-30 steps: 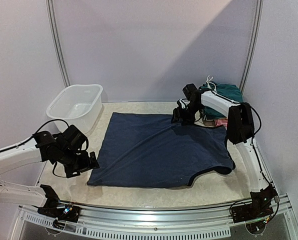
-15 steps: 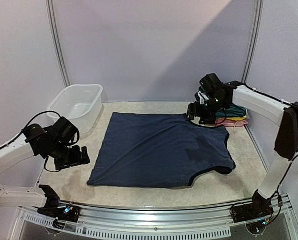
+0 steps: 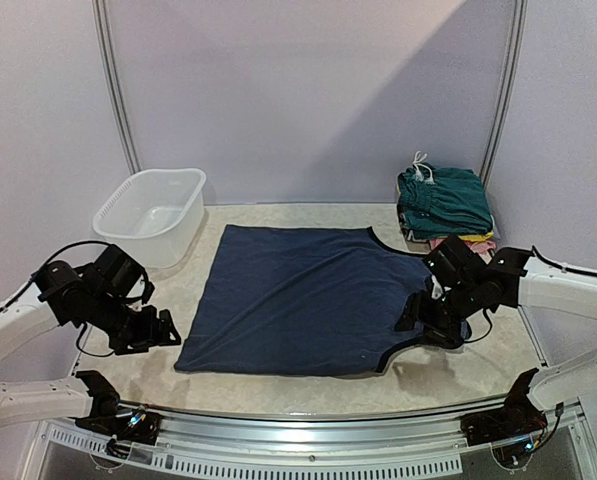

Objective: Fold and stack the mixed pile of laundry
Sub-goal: Pick up the flattened tank top from the center of the board.

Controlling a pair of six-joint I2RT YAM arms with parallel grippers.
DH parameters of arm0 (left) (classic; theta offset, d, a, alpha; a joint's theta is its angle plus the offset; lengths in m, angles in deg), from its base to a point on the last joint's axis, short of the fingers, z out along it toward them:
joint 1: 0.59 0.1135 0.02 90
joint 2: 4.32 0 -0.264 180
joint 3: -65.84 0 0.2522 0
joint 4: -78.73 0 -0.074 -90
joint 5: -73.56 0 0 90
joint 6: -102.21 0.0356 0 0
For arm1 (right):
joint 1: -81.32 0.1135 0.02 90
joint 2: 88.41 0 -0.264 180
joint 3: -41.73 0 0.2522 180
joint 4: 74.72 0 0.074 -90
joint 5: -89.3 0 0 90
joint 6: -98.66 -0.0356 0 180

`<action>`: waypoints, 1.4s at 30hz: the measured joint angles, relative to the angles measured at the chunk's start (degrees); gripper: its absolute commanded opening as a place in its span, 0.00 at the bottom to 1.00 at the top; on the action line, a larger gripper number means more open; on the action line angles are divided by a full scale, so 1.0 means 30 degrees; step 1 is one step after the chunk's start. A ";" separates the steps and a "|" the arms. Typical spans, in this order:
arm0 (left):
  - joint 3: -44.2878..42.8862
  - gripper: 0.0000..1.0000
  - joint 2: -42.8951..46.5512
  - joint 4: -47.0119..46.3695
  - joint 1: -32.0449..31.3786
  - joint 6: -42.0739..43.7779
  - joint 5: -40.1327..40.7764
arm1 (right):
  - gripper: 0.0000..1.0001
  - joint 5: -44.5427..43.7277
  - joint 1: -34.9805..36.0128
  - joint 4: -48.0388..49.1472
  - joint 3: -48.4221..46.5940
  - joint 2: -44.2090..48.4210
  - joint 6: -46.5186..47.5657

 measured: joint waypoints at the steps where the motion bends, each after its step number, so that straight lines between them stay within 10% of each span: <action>1: 0.0437 0.83 -0.0044 -0.0058 0.0007 -0.0029 -0.0146 | 0.66 0.0102 0.0000 0.0299 0.0517 0.0189 -0.0430; 33: 0.4626 0.59 0.2980 -0.1596 0.0015 -0.4291 -0.1122 | 0.36 0.3963 0.2419 0.9865 0.5100 -0.3628 -0.3759; 42: 0.5034 0.60 0.3220 -0.2324 0.0015 -0.4932 -0.1209 | 0.07 0.4189 0.2426 1.1264 0.5268 -0.4371 -0.3818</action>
